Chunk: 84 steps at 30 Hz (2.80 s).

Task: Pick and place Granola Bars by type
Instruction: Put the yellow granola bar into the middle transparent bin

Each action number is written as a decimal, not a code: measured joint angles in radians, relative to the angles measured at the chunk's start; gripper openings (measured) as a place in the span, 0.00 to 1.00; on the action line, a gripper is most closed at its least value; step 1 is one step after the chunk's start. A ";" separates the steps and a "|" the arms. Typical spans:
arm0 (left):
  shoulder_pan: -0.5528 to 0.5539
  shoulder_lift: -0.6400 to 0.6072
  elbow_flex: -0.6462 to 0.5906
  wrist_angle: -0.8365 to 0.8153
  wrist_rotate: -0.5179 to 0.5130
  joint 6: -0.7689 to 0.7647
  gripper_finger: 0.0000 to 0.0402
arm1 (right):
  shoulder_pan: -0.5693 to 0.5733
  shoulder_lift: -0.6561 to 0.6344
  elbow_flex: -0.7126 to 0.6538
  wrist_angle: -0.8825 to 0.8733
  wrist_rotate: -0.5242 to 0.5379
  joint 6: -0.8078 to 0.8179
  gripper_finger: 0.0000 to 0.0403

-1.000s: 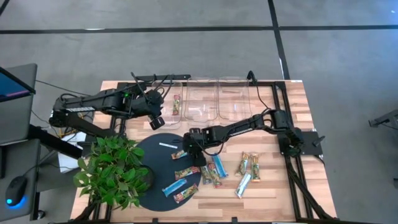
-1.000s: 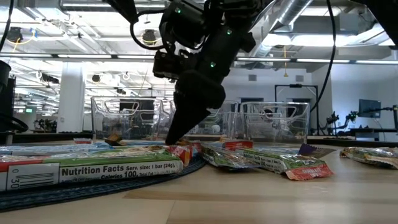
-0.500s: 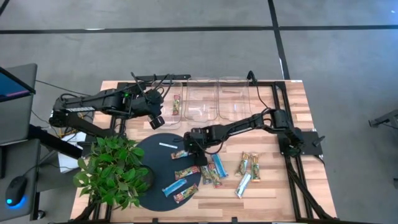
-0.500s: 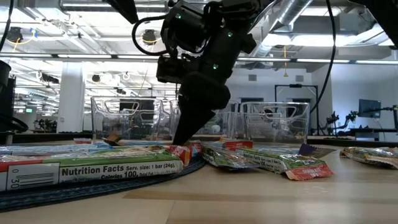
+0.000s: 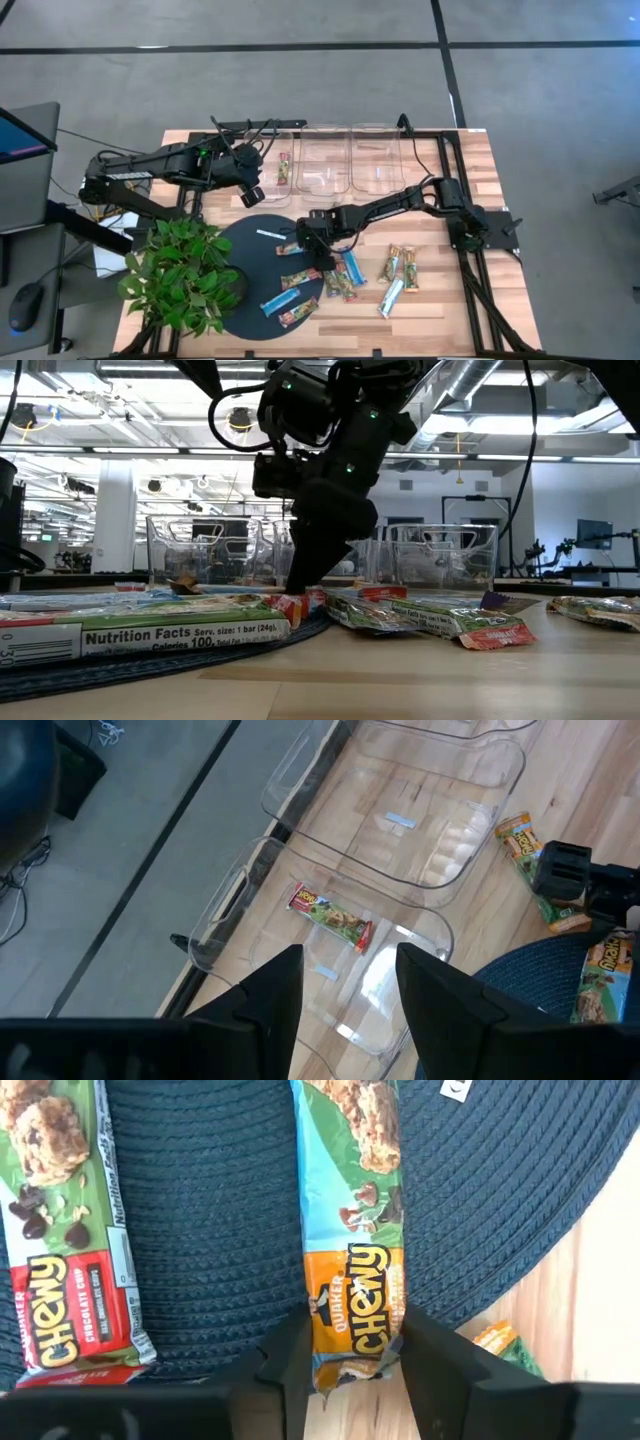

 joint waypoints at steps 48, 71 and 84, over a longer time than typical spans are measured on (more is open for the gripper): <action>0.000 0.000 0.000 -0.015 -0.031 0.008 0.39 | -0.059 -0.005 0.468 -0.514 0.000 0.098 0.28; 0.000 0.000 0.000 -0.087 -0.114 0.006 0.39 | -0.274 -0.005 0.709 -0.894 0.028 0.351 0.28; 0.000 0.000 0.000 -0.085 -0.113 0.008 0.39 | -0.445 -0.003 0.708 -0.973 0.061 0.433 0.28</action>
